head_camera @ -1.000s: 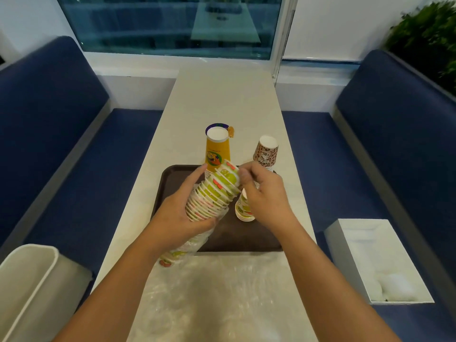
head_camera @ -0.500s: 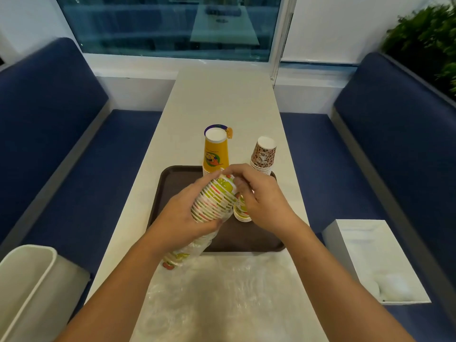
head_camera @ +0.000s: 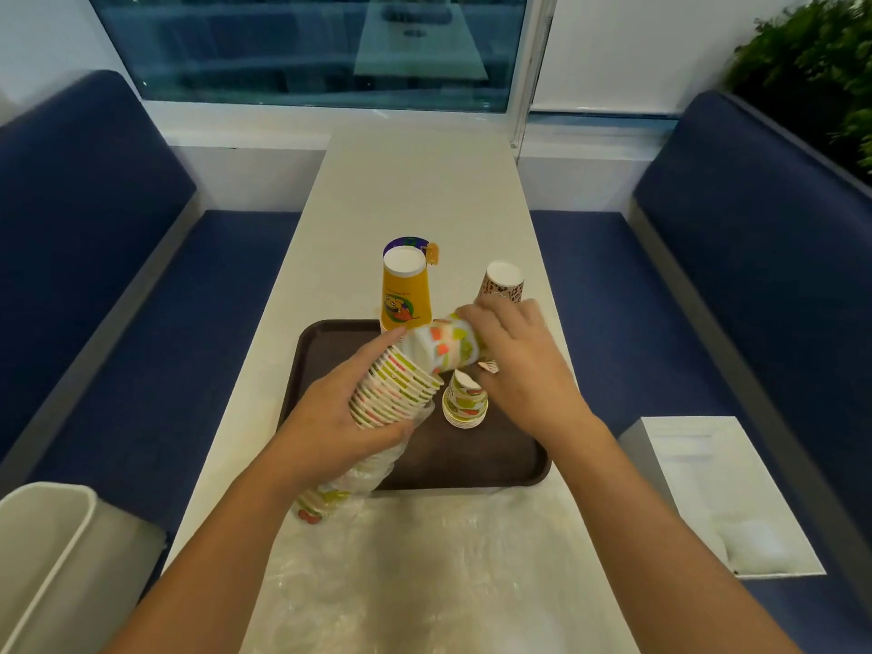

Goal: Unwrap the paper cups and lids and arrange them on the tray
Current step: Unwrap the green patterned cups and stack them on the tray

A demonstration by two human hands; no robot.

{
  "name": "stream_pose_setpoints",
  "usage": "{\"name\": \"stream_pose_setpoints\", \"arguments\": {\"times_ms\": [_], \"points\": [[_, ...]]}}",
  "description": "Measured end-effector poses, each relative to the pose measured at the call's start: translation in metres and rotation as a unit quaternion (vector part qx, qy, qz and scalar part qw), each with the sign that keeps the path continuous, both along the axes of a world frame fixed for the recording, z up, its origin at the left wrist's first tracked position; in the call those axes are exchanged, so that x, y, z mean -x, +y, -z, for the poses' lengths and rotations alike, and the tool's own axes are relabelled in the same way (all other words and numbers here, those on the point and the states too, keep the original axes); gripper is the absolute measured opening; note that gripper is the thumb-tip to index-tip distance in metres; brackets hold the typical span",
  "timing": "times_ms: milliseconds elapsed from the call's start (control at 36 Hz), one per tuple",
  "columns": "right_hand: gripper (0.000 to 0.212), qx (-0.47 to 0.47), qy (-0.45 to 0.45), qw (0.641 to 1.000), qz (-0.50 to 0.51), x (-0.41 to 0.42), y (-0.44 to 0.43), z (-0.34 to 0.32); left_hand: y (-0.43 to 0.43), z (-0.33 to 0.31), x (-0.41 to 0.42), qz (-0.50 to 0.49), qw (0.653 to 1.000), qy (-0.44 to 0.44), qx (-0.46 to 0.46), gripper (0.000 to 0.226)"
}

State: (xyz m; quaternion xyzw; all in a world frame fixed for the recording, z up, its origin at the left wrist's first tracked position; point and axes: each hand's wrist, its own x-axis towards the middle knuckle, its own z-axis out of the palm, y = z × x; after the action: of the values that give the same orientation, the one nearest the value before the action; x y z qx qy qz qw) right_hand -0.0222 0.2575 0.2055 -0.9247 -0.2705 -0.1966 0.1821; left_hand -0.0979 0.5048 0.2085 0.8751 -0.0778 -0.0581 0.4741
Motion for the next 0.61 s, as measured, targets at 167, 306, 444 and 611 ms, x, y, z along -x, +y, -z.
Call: {"name": "stream_pose_setpoints", "arguments": {"times_ms": [167,306,444,611], "points": [[0.07,-0.307,0.192,0.908,0.212,0.003,-0.003,0.056,0.002,0.012,-0.003,-0.036,0.999,0.024,0.0,0.101],[0.069,-0.338,0.344,0.842,0.241,0.001,0.013,0.107,0.001,0.02,-0.007,-0.039,0.999,0.037,0.003,0.093],[0.074,-0.27,0.328,0.88,0.213,-0.007,0.025,0.103,0.001,0.023,-0.011,-0.048,0.998,0.036,0.003,0.09],[0.074,-0.163,0.395,0.869,0.249,0.001,0.021,0.123,0.001,0.026,-0.013,-0.051,0.998,0.037,0.0,0.091]]}}
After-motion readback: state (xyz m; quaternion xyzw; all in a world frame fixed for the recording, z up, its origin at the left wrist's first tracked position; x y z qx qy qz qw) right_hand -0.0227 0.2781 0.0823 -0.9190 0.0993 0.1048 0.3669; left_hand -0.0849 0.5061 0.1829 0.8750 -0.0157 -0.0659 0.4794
